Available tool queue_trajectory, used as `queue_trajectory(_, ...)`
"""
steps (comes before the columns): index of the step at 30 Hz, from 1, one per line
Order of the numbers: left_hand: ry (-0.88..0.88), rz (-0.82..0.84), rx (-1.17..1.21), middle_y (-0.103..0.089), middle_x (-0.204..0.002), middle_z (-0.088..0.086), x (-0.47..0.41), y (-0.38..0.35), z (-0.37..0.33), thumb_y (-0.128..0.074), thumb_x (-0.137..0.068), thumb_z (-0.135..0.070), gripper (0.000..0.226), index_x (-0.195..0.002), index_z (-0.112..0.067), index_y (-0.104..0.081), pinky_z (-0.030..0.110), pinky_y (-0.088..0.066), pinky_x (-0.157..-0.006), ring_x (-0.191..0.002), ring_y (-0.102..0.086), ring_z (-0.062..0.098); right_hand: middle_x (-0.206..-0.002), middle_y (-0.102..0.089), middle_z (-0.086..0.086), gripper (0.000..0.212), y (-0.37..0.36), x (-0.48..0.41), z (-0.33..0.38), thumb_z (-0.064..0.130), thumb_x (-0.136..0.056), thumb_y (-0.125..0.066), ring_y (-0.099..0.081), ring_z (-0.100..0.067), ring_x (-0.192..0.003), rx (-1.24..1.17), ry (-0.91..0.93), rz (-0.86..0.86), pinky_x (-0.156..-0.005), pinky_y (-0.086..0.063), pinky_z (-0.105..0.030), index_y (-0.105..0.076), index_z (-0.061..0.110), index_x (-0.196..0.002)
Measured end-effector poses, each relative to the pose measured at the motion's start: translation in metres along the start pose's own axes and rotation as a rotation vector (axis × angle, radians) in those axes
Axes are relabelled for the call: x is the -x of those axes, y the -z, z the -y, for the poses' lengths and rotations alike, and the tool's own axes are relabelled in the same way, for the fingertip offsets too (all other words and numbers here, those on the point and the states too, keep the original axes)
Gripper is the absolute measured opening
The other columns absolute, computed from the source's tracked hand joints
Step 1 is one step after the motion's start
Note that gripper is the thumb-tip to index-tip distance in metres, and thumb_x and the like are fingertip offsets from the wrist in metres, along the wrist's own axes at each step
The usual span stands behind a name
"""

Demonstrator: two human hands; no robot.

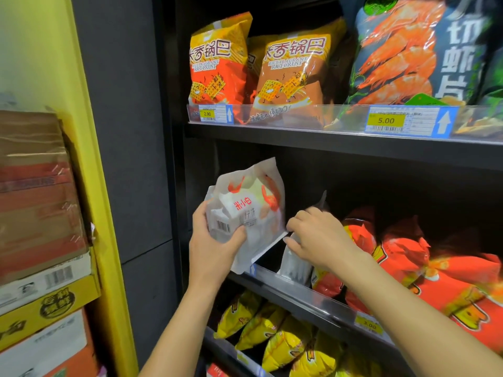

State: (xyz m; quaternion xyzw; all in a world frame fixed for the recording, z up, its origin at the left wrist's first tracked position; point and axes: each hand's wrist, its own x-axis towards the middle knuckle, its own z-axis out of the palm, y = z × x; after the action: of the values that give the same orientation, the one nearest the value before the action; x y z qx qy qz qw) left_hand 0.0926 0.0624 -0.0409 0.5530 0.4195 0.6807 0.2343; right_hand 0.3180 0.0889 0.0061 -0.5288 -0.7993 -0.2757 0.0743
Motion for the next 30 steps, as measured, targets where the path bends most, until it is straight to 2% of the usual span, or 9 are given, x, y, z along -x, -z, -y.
queue_trajectory(5, 0.102, -0.001, 0.124, -0.065, -0.13, -0.02, 0.008, 0.043, -0.005, -0.085, -0.086, -0.014, 0.07, -0.135, -0.047, -0.047, 0.029, -0.059, -0.091, -0.121, -0.064, 0.003, -0.098, -0.069, 0.005, 0.055, 0.011, 0.011, 0.025, 0.06, -0.1, -0.035, -0.063, -0.016, -0.095, -0.353, -0.094, -0.276, -0.082, -0.051, -0.033, -0.073, 0.02, -0.099)
queue_trajectory(8, 0.179, -0.016, 0.2, -0.072, -0.129, -0.013, 0.014, 0.07, -0.009, -0.081, -0.088, -0.014, 0.063, -0.13, -0.049, -0.05, 0.041, -0.06, -0.093, -0.12, -0.069, 0.01, -0.103, -0.064, 0.012, 0.042, 0.018, 0.022, 0.049, 0.059, -0.101, -0.05, -0.058, -0.009, -0.097, -0.611, -0.181, -0.394, -0.078, -0.044, -0.025, -0.07, 0.023, -0.103)
queue_trajectory(10, 0.211, -0.004, 0.24, -0.074, -0.126, -0.011, 0.019, 0.088, -0.013, -0.075, -0.093, -0.009, 0.059, -0.135, -0.041, -0.051, 0.038, -0.061, -0.089, -0.118, -0.071, 0.013, -0.12, -0.058, 0.016, 0.043, 0.021, 0.024, 0.064, 0.06, -0.097, -0.062, -0.054, -0.004, -0.111, -0.849, -0.308, -0.34, -0.088, -0.045, -0.023, -0.062, 0.026, -0.123)
queue_trajectory(12, 0.238, 0.027, 0.28, -0.076, -0.124, -0.008, 0.025, 0.103, -0.02, -0.068, -0.097, -0.004, 0.056, -0.144, -0.028, -0.049, 0.031, -0.061, -0.082, -0.116, -0.073, 0.016, -0.137, -0.051, 0.02, 0.068, 0.026, 0.026, 0.077, 0.064, -0.09, -0.068, -0.051, -0.003, -0.124, -1.158, -0.415, -0.198, -0.099, -0.048, -0.03, -0.047, 0.031, -0.145)
queue_trajectory(14, 0.269, 0.07, 0.319, -0.077, -0.124, -0.004, 0.032, 0.115, -0.025, -0.063, -0.099, -0.003, 0.053, -0.147, -0.021, -0.049, 0.029, -0.062, -0.078, -0.114, -0.074, 0.019, -0.144, -0.055, 0.015, 0.084, 0.032, 0.031, 0.089, 0.069, -0.084, -0.068, -0.059, -0.006, -0.125, -1.41, -0.454, -0.077, -0.101, -0.056, -0.034, -0.039, 0.03, -0.153)
queue_trajectory(18, 0.324, 0.109, 0.335, -0.077, -0.125, 0.002, 0.049, 0.133, -0.036, -0.063, -0.1, -0.01, 0.046, -0.145, -0.019, -0.054, 0.031, -0.063, -0.078, -0.112, -0.075, 0.021, -0.121, -0.076, 0.007, 0.057, 0.032, 0.05, 0.115, 0.06, -0.093, -0.061, -0.075, -0.004, -0.102, -1.688, -0.432, 0.09, -0.078, -0.058, -0.017, -0.059, 0.021, -0.135)
queue_trajectory(22, 0.412, 0.246, 0.375, -0.073, -0.134, 0.002, 0.064, 0.153, -0.049, -0.062, -0.092, -0.046, 0.057, -0.144, -0.024, -0.06, 0.043, -0.063, -0.09, -0.121, -0.071, 0.022, -0.122, -0.078, -0.009, 0.061, 0.011, 0.071, 0.138, 0.05, -0.087, -0.071, -0.074, -0.025, -0.114, -2.14, -0.577, 0.133, -0.101, -0.055, -0.042, -0.065, 0.01, -0.132)
queue_trajectory(26, 0.602, 0.159, 0.548, -0.071, -0.137, 0.004, 0.078, 0.17, -0.059, -0.058, -0.092, -0.065, 0.072, -0.149, -0.021, -0.053, 0.053, -0.054, -0.1, -0.126, -0.069, 0.027, -0.135, -0.071, -0.013, 0.059, -0.004, 0.092, 0.159, 0.043, -0.089, -0.072, -0.071, -0.029, -0.121, -2.477, -0.728, 0.186, -0.092, -0.062, -0.041, -0.065, 0.012, -0.139)
queue_trajectory(30, 0.62, 0.159, 0.472, -0.076, -0.128, -0.002, 0.089, 0.18, -0.069, -0.056, -0.082, -0.068, 0.071, -0.138, -0.025, -0.06, 0.05, -0.056, -0.095, -0.116, -0.074, 0.022, -0.133, -0.072, -0.013, 0.053, -0.003, 0.103, 0.177, 0.039, -0.093, -0.066, -0.073, -0.029, -0.116, -2.503, -0.739, 0.188, -0.1, -0.057, -0.047, -0.065, 0.011, -0.137)
